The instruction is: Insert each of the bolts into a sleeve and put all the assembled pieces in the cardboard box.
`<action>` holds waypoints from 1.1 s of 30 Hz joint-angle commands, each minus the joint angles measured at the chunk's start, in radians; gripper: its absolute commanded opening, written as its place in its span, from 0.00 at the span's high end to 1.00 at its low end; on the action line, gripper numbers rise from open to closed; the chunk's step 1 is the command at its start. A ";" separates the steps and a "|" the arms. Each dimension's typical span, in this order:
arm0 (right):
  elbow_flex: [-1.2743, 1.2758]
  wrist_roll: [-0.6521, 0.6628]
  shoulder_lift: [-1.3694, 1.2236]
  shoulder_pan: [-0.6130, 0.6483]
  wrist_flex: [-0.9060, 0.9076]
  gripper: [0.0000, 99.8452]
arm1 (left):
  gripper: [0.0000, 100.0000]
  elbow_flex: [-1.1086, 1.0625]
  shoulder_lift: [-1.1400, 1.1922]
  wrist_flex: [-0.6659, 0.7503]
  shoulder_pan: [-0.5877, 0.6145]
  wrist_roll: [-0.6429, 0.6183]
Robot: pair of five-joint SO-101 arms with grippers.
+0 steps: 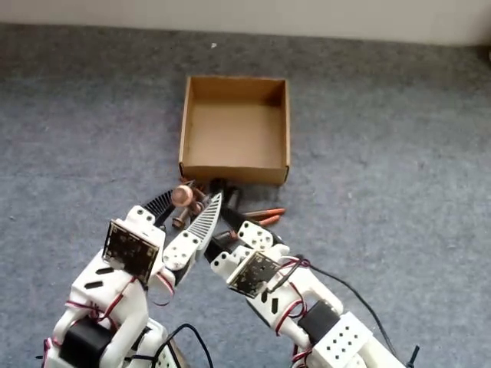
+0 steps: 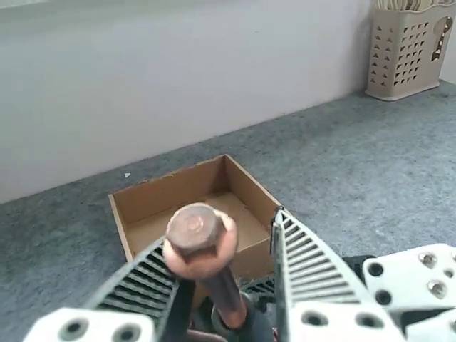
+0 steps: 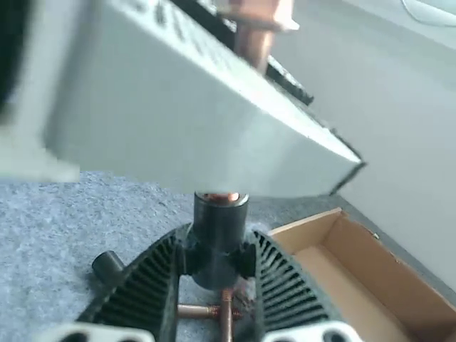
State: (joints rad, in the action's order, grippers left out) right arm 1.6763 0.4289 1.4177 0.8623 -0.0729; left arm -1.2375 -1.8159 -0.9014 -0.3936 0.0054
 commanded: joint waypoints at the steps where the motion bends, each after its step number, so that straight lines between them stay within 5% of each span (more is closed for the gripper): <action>1: 0.104 0.014 0.016 0.021 0.001 1.00 | 0.85 -0.033 0.001 0.083 -0.010 0.014; 13: 0.104 0.014 0.016 0.025 -0.001 1.00 | 0.80 0.039 0.002 -0.011 0.027 0.015; 29: 0.104 0.014 0.016 0.019 0.001 1.00 | 0.80 -0.033 -0.004 0.112 0.077 0.009; 33: 0.104 0.014 0.015 0.015 0.001 1.00 | 0.80 0.071 -0.005 0.028 0.079 0.009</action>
State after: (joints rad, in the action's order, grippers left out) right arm 1.6763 0.4335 1.4177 0.8792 -0.0713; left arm -1.2758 -1.8098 -0.8216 -0.3261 0.0054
